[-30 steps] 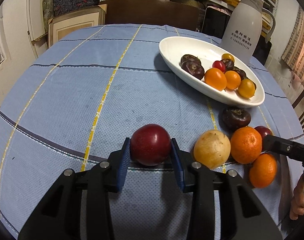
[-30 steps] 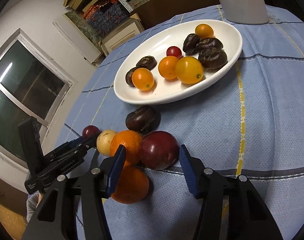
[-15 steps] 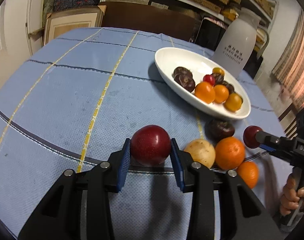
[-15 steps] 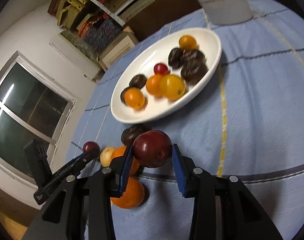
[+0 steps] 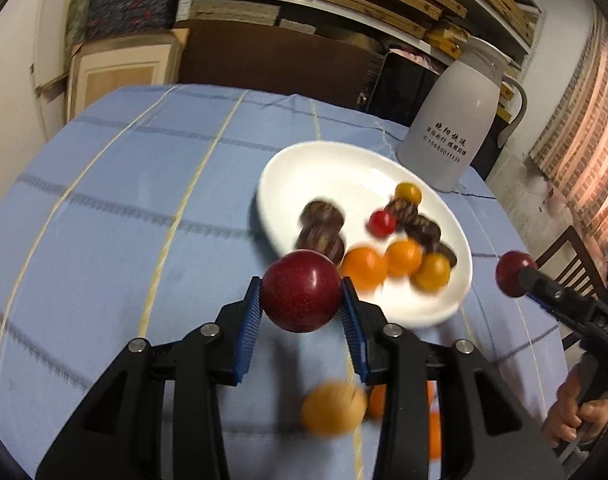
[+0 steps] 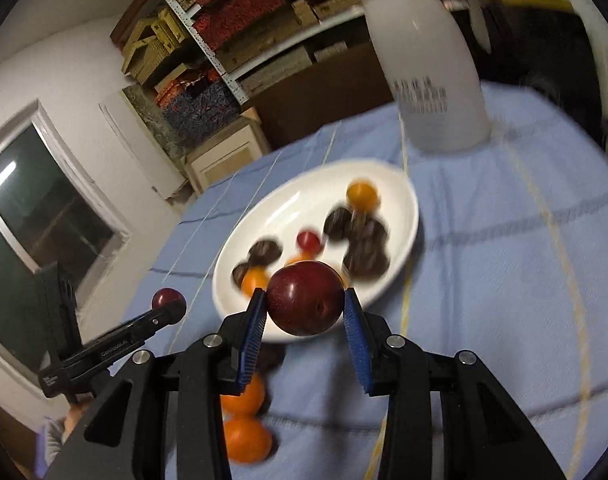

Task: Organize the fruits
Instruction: 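Carry both red plums over the white plate and release them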

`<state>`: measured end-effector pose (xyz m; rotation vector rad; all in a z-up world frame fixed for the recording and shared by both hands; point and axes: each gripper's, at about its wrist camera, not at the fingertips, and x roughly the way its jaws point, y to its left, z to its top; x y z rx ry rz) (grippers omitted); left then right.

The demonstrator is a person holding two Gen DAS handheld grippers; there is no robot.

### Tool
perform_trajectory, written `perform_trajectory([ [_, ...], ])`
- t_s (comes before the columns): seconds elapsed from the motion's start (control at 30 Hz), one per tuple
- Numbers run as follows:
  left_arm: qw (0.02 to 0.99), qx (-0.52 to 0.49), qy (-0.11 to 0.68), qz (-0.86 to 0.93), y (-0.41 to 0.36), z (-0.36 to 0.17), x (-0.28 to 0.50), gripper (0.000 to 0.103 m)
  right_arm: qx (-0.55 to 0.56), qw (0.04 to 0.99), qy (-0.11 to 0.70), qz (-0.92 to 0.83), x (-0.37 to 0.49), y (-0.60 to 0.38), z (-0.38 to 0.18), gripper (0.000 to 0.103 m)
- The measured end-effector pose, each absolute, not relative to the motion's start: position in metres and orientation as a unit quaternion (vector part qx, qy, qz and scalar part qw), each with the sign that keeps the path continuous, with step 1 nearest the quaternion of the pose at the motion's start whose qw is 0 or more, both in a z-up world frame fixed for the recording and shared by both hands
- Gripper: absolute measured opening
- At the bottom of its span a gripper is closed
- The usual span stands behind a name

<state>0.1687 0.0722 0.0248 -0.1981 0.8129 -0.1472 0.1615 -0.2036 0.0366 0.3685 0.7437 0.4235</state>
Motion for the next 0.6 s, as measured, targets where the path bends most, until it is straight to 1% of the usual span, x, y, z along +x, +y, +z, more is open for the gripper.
perform_trajectory([
  [0.13,0.911,-0.086,0.397,-0.077,0.056,0.03,0.218,0.038,0.173,0.891,0.365,0.209,0.198,-0.193,0.045,0.04],
  [0.37,0.904,-0.069,0.418,-0.065,0.041,0.012,0.295,0.038,0.12,0.877,0.412,0.217,0.262,-0.141,0.018,0.04],
  [0.4,0.902,-0.071,0.42,-0.067,0.041,0.008,0.302,0.038,0.115,0.876,0.415,0.217,0.265,-0.137,0.016,0.04],
  [0.43,0.901,-0.073,0.423,-0.069,0.04,0.005,0.307,0.038,0.11,0.875,0.418,0.219,0.268,-0.135,0.013,0.042],
  [0.47,0.9,-0.074,0.425,-0.07,0.039,0.002,0.31,0.044,0.105,0.873,0.423,0.22,0.269,-0.133,0.011,0.043],
  [0.5,0.898,-0.072,0.428,-0.071,0.039,-0.001,0.311,0.048,0.104,0.874,0.422,0.219,0.269,-0.133,0.01,0.049],
  [0.53,0.898,-0.068,0.429,-0.071,0.038,-0.002,0.31,0.054,0.105,0.878,0.416,0.213,0.269,-0.136,0.011,0.053],
  [0.6,0.903,-0.069,0.419,-0.066,0.041,0.005,0.303,0.058,0.112,0.883,0.406,0.206,0.265,-0.14,0.017,0.053],
])
